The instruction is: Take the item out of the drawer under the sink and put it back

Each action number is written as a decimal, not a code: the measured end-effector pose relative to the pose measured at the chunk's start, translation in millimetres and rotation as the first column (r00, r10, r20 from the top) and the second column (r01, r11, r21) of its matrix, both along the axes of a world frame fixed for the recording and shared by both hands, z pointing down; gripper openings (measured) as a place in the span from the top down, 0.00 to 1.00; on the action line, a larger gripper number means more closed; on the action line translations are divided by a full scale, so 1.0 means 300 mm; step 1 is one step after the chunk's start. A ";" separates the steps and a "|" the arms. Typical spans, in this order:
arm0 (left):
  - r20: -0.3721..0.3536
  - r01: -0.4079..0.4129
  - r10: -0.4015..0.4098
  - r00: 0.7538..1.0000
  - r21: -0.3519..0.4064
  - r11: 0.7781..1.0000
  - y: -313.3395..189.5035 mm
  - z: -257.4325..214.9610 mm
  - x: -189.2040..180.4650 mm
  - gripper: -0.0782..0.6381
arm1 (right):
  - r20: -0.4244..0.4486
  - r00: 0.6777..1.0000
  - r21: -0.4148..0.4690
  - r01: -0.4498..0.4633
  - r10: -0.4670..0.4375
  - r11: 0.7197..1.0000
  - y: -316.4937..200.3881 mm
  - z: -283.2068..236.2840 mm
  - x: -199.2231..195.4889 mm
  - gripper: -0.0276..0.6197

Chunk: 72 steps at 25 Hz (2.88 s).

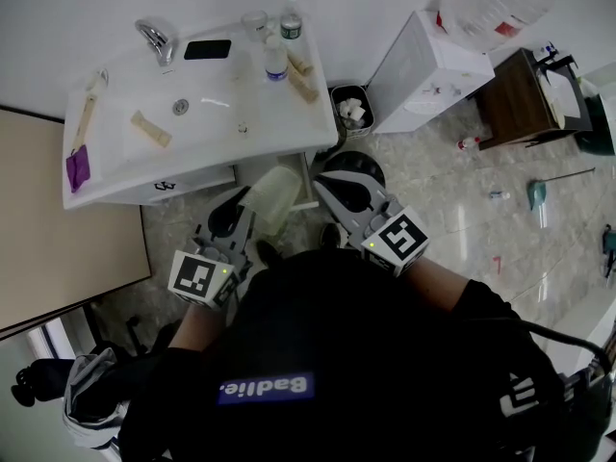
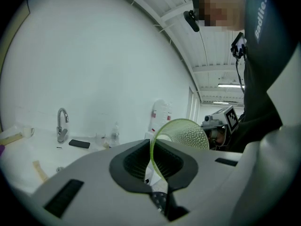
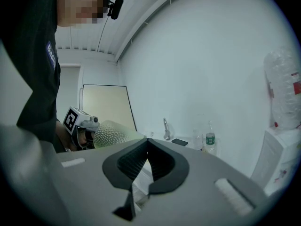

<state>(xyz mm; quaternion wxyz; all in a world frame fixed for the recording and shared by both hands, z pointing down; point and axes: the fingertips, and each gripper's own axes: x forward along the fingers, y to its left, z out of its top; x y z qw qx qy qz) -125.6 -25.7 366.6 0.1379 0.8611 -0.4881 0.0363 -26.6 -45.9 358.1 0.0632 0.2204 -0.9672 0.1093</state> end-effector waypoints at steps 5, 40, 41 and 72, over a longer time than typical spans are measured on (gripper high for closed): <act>0.049 0.005 -0.004 0.999 -0.026 1.000 -0.057 0.144 -0.010 0.86 | -0.010 1.000 -0.016 -0.026 0.026 1.000 -0.003 0.022 0.037 0.97; 0.346 0.073 0.192 0.918 -0.626 0.776 -0.222 1.267 -0.016 0.86 | -0.158 0.958 -0.115 -0.256 0.237 0.960 -0.053 0.180 0.393 0.97; 0.348 0.084 0.190 0.918 -0.638 0.765 -0.219 1.295 -0.022 0.86 | -0.168 0.956 -0.121 -0.264 0.242 0.957 -0.052 0.191 0.403 0.97; 0.418 0.265 0.178 0.891 -0.796 0.545 -0.264 1.717 -0.081 0.86 | -0.282 0.927 -0.261 -0.321 0.247 0.910 -0.035 0.398 0.516 0.97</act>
